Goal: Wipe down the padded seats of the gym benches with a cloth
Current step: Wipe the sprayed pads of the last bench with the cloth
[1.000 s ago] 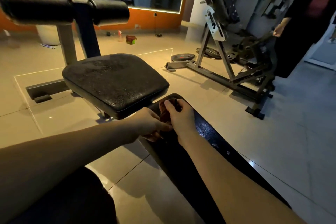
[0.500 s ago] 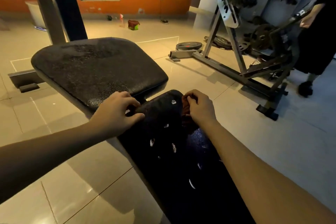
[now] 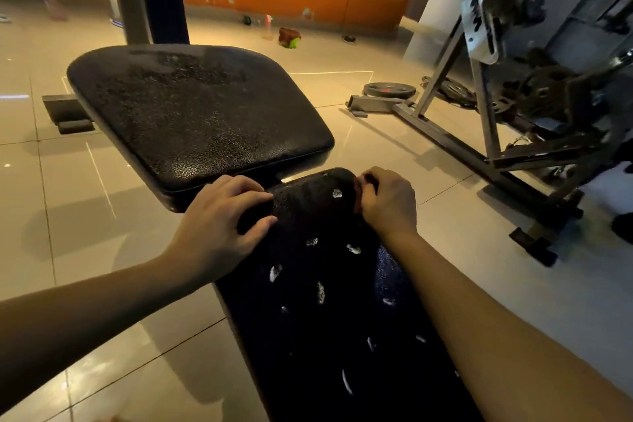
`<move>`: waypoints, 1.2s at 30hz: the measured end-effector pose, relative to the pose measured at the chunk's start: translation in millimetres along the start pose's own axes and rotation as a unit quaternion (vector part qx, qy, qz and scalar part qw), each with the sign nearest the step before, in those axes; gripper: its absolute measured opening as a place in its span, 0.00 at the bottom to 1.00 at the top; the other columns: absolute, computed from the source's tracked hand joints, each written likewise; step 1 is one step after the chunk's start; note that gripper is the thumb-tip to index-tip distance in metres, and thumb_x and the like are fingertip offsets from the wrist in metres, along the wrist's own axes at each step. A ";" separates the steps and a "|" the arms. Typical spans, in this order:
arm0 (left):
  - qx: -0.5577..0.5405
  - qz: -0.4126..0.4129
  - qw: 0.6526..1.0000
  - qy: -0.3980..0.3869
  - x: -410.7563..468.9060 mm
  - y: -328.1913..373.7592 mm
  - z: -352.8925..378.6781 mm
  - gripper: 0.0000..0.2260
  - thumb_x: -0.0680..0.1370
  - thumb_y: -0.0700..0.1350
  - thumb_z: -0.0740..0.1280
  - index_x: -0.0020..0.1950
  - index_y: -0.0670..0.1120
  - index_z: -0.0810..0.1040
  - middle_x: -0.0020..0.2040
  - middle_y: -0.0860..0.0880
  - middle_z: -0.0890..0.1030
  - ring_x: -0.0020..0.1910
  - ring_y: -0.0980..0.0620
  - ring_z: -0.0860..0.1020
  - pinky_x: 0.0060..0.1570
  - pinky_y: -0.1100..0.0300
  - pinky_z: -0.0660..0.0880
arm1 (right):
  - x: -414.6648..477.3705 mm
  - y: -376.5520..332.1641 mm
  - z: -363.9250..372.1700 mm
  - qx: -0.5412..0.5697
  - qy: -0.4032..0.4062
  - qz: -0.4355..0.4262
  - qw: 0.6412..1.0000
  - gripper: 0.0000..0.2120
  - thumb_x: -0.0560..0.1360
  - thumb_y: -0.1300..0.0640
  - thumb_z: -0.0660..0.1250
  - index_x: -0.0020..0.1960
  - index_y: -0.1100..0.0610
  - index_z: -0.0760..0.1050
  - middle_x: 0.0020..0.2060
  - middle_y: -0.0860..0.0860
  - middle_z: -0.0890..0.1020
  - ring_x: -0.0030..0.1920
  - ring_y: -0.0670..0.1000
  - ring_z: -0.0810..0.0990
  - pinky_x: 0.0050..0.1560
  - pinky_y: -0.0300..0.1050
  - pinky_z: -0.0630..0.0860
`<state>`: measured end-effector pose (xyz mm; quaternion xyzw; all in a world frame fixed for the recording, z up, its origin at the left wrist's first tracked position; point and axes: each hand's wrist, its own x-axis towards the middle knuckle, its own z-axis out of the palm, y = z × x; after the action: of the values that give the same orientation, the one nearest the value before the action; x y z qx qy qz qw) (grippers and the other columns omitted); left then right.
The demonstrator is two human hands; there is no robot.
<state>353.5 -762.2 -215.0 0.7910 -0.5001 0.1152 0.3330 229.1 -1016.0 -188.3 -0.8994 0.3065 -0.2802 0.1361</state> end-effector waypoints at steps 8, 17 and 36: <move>-0.025 0.009 1.000 0.007 0.1 -1.7 -2.6 0.19 0.77 0.58 0.65 0.60 0.49 0.84 0.57 0.54 0.79 0.57 0.52 0.75 0.57 0.48 0.75 | -73.0 -61.7 1.5 0.044 -0.105 -0.203 0.972 0.08 0.78 0.58 0.64 0.53 0.56 0.81 0.45 0.54 0.81 0.41 0.56 0.80 0.43 0.54 0.79; -0.005 0.016 1.000 0.001 -0.6 -4.8 -1.7 0.18 0.79 0.56 0.65 0.62 0.48 0.83 0.58 0.53 0.78 0.57 0.52 0.76 0.58 0.48 0.75 | 4.9 -14.7 0.1 -0.019 -0.024 0.007 1.000 0.09 0.83 0.53 0.63 0.56 0.57 0.76 0.48 0.56 0.83 0.48 0.60 0.81 0.47 0.53 0.78; -0.015 -0.127 0.986 0.111 -17.5 3.3 -1.7 0.15 0.80 0.49 0.62 0.59 0.44 0.83 0.54 0.49 0.80 0.56 0.50 0.75 0.56 0.61 0.67 | -25.4 -28.0 -4.9 -0.027 -0.058 -0.113 0.991 0.07 0.81 0.53 0.66 0.53 0.56 0.76 0.47 0.55 0.83 0.45 0.60 0.82 0.45 0.53 0.79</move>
<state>342.6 -749.5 -221.4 0.8252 -0.3575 0.1515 0.4102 222.9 -978.8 -183.4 -0.9465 0.2016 -0.2325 0.0969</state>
